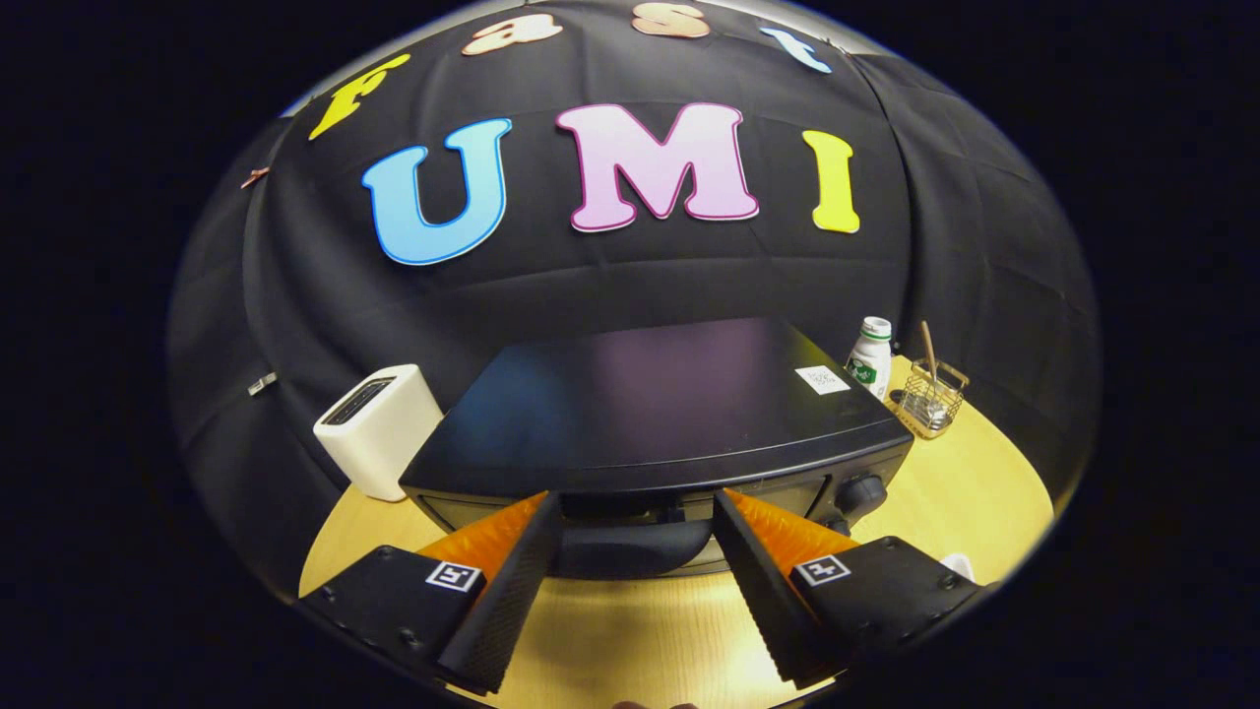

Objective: Open the toaster oven, put the food inside, and close the toaster oven door.

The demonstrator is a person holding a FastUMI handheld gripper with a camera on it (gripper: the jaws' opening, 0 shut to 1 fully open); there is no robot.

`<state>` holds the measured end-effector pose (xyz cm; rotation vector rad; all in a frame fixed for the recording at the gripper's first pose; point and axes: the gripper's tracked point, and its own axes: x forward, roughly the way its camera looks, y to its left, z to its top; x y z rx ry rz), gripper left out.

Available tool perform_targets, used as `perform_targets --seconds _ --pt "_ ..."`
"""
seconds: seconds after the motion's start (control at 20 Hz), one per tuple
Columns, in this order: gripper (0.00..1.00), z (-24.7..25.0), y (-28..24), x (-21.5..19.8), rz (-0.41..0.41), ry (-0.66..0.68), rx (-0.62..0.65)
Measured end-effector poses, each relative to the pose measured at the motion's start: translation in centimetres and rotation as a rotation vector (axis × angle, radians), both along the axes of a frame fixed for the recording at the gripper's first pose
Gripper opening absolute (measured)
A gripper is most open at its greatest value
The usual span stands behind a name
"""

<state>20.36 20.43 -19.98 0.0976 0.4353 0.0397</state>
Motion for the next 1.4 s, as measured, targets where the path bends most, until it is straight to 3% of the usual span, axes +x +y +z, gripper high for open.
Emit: perform_targets --seconds 0.3,0.7,0.9,1.15,1.4 --pt "0.99 -0.1 0.3 -0.7 0.0 0.011 -0.035" --pt "0.99 -1.8 -0.2 -6.0 0.042 0.058 -0.071" --pt "0.99 -4.2 -0.4 -9.2 0.061 0.094 -0.086" --pt "0.97 -8.9 -1.2 -13.2 0.141 0.194 -0.18" --pt "0.95 -11.8 -2.7 -13.4 0.148 0.271 -0.172"
